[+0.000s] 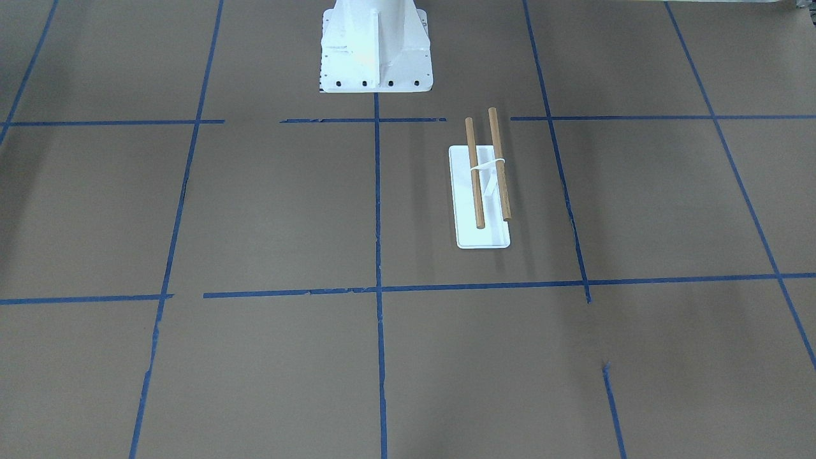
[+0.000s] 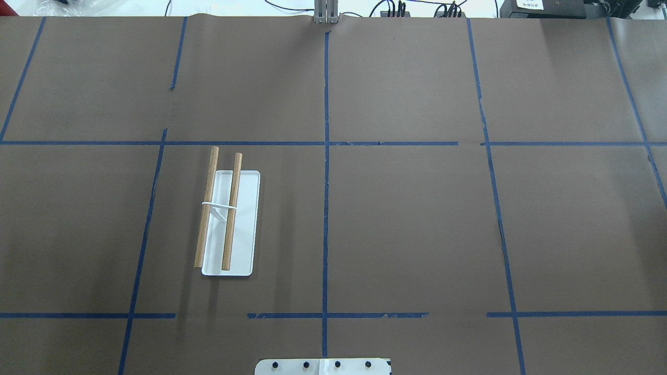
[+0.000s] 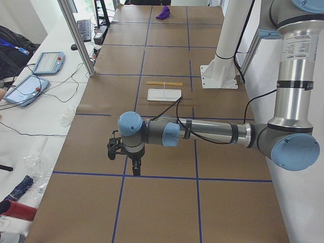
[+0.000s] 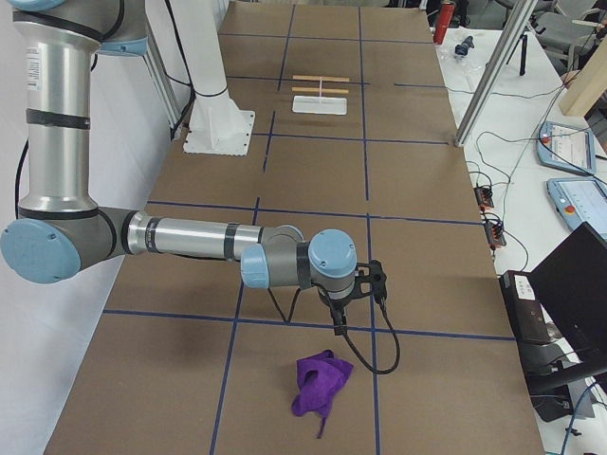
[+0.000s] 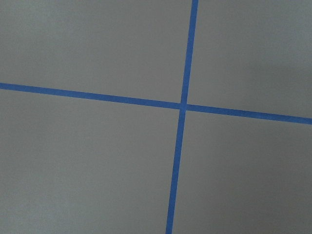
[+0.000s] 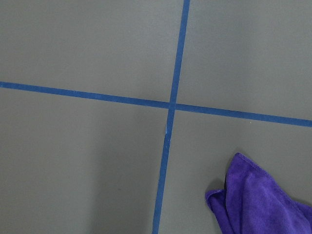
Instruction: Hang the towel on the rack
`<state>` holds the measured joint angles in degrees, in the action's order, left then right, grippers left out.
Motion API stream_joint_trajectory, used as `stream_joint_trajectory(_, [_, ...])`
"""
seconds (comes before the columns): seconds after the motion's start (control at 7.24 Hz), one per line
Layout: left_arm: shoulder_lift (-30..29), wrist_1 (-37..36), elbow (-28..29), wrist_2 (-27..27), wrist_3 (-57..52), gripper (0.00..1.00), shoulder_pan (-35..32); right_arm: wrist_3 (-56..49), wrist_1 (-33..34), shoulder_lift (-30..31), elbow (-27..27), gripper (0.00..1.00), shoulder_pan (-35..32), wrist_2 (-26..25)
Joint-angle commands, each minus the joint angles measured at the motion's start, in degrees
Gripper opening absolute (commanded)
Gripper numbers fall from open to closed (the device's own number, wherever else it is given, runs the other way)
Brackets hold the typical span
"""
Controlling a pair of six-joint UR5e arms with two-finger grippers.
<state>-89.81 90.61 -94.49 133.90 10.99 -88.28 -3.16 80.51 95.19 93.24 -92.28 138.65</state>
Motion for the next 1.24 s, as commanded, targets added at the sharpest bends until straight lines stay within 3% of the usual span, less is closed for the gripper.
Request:
stream_joint_trajectory(0.0, [-0.01, 0.01, -0.08, 0.04, 0.09, 1.0, 0.04, -0.09, 0.0, -0.01, 0.1, 1.0, 0.0, -0.39])
stream_joint_trajectory(0.41, [-0.01, -0.08, -0.7, 0.3, 0.18, 1.0, 0.04, -0.44, 0.08, -0.09, 0.72, 1.0, 0.26, -3.01])
stream_joint_trajectory(0.69, [-0.01, -0.08, -1.57, 0.3, 0.18, 1.0, 0.04, -1.4, -3.66, 0.96, -6.62, 1.0, 0.35, -3.73])
stream_joint_trajectory(1.11, [-0.01, -0.25, -3.33, 0.39, 0.26, 1.0, -0.05, -1.5, -29.98, 1.49, -26.21, 1.0, 2.44, -6.89])
